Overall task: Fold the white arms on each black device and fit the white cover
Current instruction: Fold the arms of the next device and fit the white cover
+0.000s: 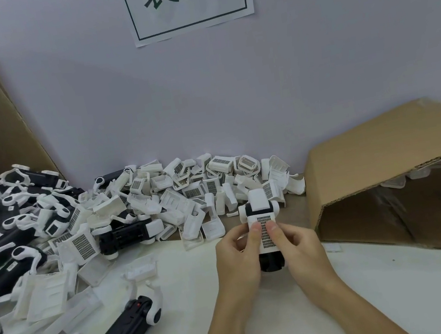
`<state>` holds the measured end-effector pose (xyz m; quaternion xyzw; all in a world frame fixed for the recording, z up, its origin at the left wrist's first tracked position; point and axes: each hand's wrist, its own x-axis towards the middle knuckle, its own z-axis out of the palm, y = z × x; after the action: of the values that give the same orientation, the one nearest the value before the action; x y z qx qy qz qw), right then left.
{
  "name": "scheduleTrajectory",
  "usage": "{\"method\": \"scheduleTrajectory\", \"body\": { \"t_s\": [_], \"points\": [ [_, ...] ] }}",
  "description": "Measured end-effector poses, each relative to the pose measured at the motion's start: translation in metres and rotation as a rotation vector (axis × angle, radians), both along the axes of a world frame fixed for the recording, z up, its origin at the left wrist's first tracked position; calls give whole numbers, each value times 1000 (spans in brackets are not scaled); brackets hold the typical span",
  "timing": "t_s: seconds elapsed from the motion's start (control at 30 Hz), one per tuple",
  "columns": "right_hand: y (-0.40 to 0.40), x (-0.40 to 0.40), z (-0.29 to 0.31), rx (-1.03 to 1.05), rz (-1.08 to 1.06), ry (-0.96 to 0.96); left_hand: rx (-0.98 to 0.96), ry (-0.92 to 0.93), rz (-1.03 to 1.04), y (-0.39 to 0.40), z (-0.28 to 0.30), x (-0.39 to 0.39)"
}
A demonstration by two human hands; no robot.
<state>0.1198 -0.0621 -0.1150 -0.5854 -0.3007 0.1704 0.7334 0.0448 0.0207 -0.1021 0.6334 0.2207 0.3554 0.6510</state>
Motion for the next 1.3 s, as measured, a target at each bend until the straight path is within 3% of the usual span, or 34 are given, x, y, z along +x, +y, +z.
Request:
{"method": "scheduleTrajectory", "body": {
  "t_s": [0.3, 0.43, 0.53, 0.67, 0.8, 1.03, 1.2, 1.3],
  "points": [
    [6, -13, -9, -146, -101, -331, -541, -181, 100, 8, 6, 0],
    [6, -11, -10, -141, -171, -367, -542, -160, 22, 9, 7, -3],
    [4, -7, -5, -43, -271, -262, -461, -143, 2, 13, 7, -6],
    [1, 4, -2, -11, -306, -33, -315, -6, 174, 19, 6, -10],
    [-1, 6, 0, -14, -206, 86, -193, -97, 335, 25, 5, -11],
    [-4, 6, 12, 7, 241, 474, -257, -292, 49, 18, 14, -13],
    [-5, 7, 12, 39, 298, 564, -264, -322, 82, 18, 13, -13],
    [-6, 7, 12, 49, 286, 508, -260, -315, 62, 20, 13, -14]
  ]
}}
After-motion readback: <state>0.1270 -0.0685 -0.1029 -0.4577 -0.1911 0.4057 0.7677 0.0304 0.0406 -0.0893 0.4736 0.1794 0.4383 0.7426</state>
